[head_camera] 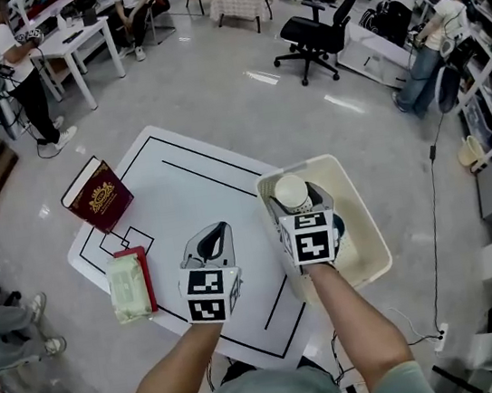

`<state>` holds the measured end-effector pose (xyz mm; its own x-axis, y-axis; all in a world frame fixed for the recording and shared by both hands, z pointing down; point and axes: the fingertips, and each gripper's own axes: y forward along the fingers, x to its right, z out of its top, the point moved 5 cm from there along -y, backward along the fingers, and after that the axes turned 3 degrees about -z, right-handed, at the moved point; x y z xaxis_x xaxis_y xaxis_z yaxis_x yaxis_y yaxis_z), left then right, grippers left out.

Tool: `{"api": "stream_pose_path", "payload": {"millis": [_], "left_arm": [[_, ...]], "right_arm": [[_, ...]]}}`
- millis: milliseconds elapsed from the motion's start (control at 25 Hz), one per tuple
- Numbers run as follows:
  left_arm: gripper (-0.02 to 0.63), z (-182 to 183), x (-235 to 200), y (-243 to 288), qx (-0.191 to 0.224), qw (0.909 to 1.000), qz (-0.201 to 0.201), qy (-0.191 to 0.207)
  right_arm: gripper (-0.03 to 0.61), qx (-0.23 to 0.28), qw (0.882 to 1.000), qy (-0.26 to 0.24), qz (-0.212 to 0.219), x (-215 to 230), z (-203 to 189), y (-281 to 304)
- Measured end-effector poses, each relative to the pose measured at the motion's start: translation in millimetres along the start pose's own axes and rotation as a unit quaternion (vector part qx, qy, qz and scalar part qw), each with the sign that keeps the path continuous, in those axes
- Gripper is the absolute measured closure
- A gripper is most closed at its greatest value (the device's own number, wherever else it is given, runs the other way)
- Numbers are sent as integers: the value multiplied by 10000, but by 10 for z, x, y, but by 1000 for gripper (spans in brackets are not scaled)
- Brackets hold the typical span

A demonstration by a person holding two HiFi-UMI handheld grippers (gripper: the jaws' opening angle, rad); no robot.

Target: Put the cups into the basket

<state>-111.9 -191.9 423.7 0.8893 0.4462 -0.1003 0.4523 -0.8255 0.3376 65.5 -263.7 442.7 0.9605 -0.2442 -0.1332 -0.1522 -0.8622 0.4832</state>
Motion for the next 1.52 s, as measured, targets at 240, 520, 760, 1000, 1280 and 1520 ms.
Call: {"api": "stream_pose_path", "payload": {"millis": [240, 520, 760, 1000, 1280, 1520], "left_arm": [[609, -41, -6, 91, -76, 10000, -33, -11], [607, -87, -28, 153, -170, 9998, -25, -28], [609, -107, -42, 180, -228, 9997, -8, -51], [609, -144, -44, 220, -270, 9996, -15, -73], [609, -162, -42, 262, -310, 9995, -25, -95], [609, -174, -68, 279, -335, 9994, -6, -114]], "right_arm": [[204, -200, 9998, -1, -13, 42, -101, 174], [204, -445, 9990, 12, 58, 9, -193, 329], [204, -611, 9981, -6, 83, 21, -310, 440], [204, -943, 9954, -117, 136, -22, -390, 534], [204, -1149, 9931, -210, 83, -26, -407, 636], [204, -1095, 9939, -137, 27, -20, -370, 630]]}}
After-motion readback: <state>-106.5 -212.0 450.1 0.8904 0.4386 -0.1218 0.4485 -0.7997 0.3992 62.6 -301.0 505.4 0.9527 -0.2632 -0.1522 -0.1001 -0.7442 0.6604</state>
